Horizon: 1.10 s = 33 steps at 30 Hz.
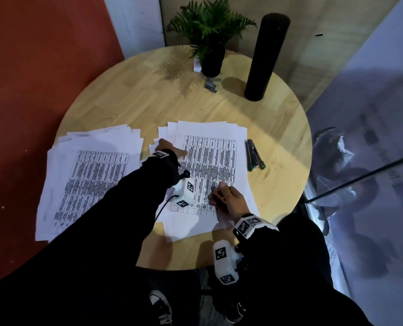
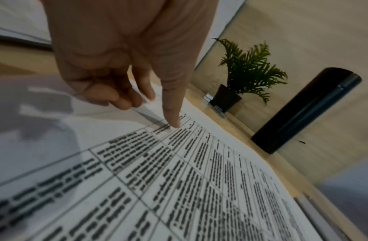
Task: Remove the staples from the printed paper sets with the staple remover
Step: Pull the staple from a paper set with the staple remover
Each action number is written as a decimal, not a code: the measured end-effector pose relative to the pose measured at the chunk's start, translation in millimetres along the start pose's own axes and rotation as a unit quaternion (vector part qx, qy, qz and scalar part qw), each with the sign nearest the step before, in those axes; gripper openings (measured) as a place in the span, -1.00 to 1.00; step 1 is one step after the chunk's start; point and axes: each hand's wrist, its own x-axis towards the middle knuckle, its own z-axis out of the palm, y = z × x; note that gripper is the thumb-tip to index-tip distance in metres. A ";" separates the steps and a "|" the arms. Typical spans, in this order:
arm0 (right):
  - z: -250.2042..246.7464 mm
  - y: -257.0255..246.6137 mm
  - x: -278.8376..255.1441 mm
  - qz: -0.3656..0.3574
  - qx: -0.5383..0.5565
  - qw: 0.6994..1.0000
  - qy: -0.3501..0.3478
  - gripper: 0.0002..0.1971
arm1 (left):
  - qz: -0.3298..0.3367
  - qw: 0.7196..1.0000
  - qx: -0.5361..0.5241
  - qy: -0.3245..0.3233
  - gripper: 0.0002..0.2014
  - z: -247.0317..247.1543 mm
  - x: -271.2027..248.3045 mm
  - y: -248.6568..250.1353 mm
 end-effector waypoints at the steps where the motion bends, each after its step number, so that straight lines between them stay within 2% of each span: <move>1: 0.0 -0.6 -0.5 -0.001 -0.006 1.000 0.000 -0.78 | 0.006 1.000 -0.017 0.008 -0.20 -0.3 -1.1 0.8; 4: 0.0 -0.7 -0.8 -0.001 -0.014 1.000 0.001 -0.79 | 0.027 0.999 -0.038 -0.008 -0.24 -1.4 3.4 1.6; 7: -0.2 1.0 1.3 0.003 0.009 1.000 0.003 -0.77 | 0.011 1.000 -0.008 -0.028 -0.30 -4.3 -0.8 6.4; 9: -0.7 3.1 3.3 0.003 0.020 1.000 0.002 -0.77 | -0.015 0.999 -0.002 -0.042 -0.42 -7.0 0.1 8.0; 12: -2.0 5.9 5.7 0.004 0.021 1.000 0.002 -0.78 | -0.007 0.999 0.023 -0.040 -0.59 -7.7 0.0 6.8; 17: -3.3 6.1 7.6 0.002 0.026 1.000 -0.006 -0.77 | 0.051 0.999 0.014 -0.011 -0.41 -6.8 0.8 -1.8; 18: -3.7 5.5 7.2 0.004 0.020 1.000 -0.009 -0.77 | 0.060 0.998 -0.004 -0.008 -0.46 -5.8 2.6 -6.2; 21: -5.5 -0.7 3.0 0.003 -0.013 1.000 -0.025 -0.78 | 0.090 0.991 -0.091 0.033 -0.75 -5.2 2.0 -18.7; 22: -6.5 -4.3 2.2 -0.001 -0.033 0.999 -0.030 -0.81 | 0.105 0.987 -0.115 0.049 -0.81 -6.4 0.0 -22.5; 24: -7.7 -16.6 0.6 -0.021 -0.068 0.997 -0.033 -0.89 | 0.142 0.974 -0.164 0.069 -0.77 -10.0 -4.8 -29.6; 28: -7.7 -54.7 3.3 -0.065 -0.125 0.989 -0.035 -0.87 | 0.191 0.924 -0.316 0.103 -0.79 -30.8 -28.9 -33.8; 31: 4.0 -91.7 2.5 -0.124 -0.196 0.972 -0.034 -0.88 | 0.246 0.886 -0.387 0.069 -0.83 -54.7 -54.2 -27.3; 33: 17.6 -118.7 -2.3 -0.181 -0.195 0.963 -0.042 -0.80 | 0.277 0.873 -0.398 0.054 -0.81 -73.4 -69.6 -22.2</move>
